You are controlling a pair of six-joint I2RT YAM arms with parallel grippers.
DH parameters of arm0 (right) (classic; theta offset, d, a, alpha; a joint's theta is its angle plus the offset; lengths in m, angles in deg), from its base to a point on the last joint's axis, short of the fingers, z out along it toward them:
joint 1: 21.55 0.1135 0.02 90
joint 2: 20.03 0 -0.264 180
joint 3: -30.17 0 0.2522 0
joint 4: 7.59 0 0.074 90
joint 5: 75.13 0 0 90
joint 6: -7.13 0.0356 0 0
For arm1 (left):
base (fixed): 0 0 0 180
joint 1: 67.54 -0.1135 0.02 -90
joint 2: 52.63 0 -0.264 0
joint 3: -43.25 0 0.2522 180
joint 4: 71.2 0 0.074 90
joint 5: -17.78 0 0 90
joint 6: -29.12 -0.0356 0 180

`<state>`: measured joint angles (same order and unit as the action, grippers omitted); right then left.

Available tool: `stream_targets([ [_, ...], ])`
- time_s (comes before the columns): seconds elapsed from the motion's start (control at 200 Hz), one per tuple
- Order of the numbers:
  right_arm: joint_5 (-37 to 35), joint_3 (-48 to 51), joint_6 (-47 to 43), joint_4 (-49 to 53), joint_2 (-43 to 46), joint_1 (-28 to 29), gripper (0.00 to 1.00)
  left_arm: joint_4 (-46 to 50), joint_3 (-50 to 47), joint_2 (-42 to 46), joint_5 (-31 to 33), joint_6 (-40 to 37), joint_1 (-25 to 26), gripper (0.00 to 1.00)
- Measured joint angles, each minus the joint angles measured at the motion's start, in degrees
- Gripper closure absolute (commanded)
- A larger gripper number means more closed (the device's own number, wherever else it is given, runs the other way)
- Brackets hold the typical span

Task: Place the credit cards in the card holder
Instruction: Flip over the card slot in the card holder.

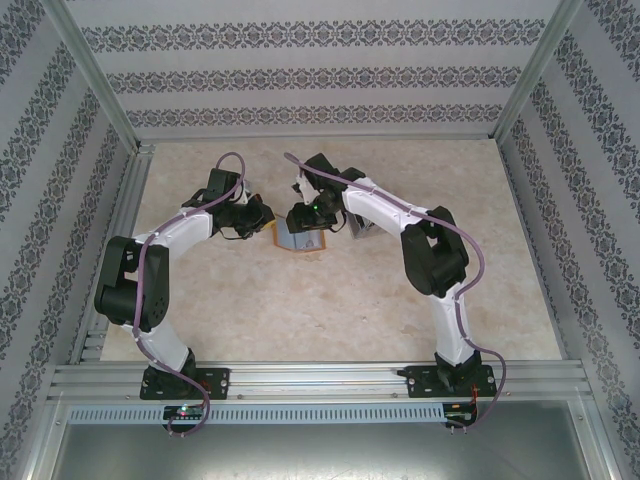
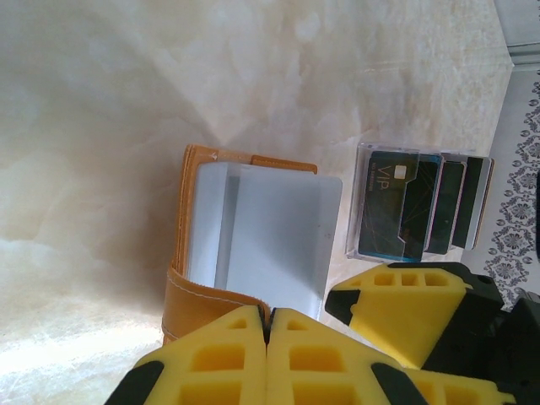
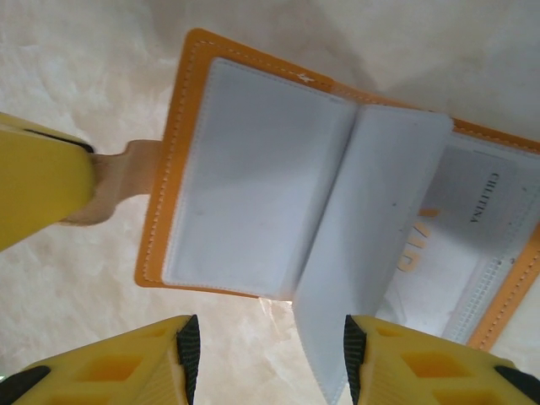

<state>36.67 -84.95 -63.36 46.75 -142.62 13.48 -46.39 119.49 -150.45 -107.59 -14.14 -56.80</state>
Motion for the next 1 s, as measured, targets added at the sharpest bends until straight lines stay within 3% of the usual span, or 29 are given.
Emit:
stream_targets([
  [0.794, -2.6, -1.88, -0.26, 1.31, -4.87, 0.39, 0.49, -0.92, -1.46, -0.04, 0.02, -0.04, 0.0, 1.0],
  [0.999, -3.67, -1.86, -0.28, 1.36, -4.85, 0.33, 0.49, -1.07, -5.18, -1.22, 2.51, -1.73, 0.0, 1.0],
])
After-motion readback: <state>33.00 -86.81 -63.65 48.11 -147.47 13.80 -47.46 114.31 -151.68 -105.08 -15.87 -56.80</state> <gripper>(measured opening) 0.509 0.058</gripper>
